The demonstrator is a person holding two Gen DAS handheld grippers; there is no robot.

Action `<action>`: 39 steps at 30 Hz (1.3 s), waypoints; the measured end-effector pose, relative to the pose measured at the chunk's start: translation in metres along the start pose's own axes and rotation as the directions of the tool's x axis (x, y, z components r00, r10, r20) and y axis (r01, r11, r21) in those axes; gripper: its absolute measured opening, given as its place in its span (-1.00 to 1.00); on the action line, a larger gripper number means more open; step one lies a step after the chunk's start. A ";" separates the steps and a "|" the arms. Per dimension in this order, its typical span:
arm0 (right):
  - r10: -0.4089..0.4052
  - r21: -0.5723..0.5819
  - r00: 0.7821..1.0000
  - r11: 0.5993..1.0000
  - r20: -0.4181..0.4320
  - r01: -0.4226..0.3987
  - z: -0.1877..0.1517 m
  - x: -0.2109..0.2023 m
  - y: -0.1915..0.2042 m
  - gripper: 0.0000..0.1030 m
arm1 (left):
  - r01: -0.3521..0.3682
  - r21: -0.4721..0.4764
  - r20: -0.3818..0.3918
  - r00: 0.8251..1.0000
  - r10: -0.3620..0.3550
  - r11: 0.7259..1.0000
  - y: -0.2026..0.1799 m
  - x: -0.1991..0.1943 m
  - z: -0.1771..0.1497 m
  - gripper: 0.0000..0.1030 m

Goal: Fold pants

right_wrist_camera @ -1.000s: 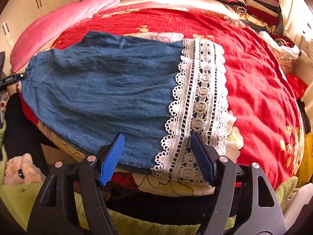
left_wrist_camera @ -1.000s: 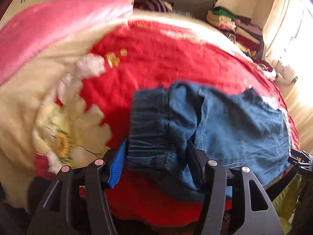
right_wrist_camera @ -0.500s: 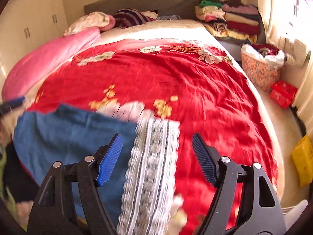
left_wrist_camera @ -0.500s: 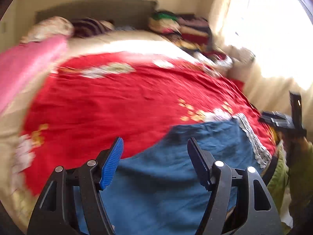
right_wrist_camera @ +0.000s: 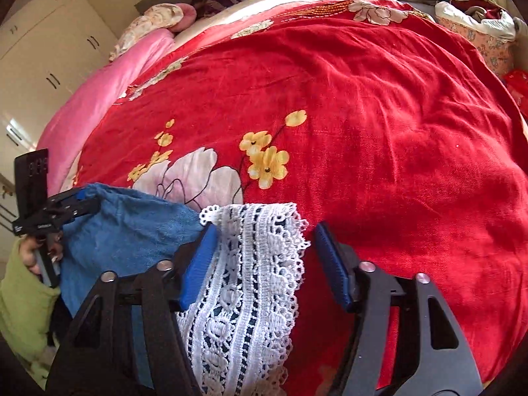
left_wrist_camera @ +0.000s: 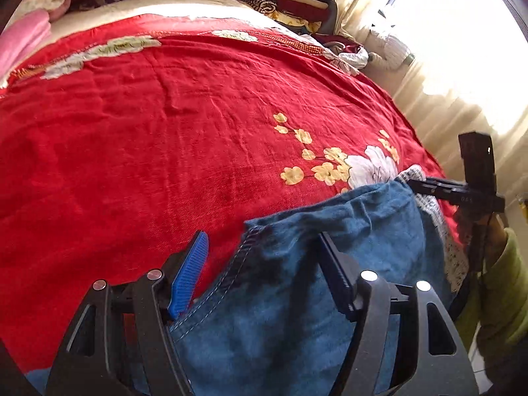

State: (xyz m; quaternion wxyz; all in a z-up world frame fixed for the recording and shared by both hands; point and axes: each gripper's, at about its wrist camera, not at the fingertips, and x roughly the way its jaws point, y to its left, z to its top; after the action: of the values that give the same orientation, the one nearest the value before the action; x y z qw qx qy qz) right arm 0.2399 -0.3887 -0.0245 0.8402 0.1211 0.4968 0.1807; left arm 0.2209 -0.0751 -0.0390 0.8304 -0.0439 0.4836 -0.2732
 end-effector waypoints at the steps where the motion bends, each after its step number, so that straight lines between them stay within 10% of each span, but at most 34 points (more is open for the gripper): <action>1: 0.011 -0.010 1.000 1.000 0.005 -0.011 -0.002 0.000 0.002 -0.43 | 0.019 -0.017 0.009 1.000 -0.018 1.000 0.001 0.001 0.000 -0.06; 4: 0.037 -0.044 0.999 0.998 0.027 -0.035 -0.007 -0.006 0.007 -0.64 | 0.065 -0.039 0.028 0.998 -0.064 0.997 -0.001 -0.001 -0.001 -0.83; 17: -0.007 -0.090 0.982 0.996 0.191 0.024 0.053 -0.037 0.009 -0.73 | -0.090 0.069 0.122 0.989 0.081 0.994 -0.031 -0.014 0.054 -0.92; 26: -0.163 -0.088 0.983 0.981 0.083 0.171 0.054 0.015 -0.008 -0.40 | -0.158 0.007 0.038 0.987 0.158 0.987 -0.009 0.042 0.043 -0.73; 39: -0.142 0.015 0.967 0.990 0.213 0.142 -0.005 -0.084 0.002 -0.08 | -0.158 0.000 0.163 0.974 0.156 0.987 -0.028 -0.035 0.004 -0.01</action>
State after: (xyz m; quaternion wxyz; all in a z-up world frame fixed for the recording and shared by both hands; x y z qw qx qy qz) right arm 0.1981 -0.4226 0.0405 0.8995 0.1036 0.4109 0.1061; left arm 0.1993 -0.0822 -0.0002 0.8863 -0.0221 0.4145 -0.2054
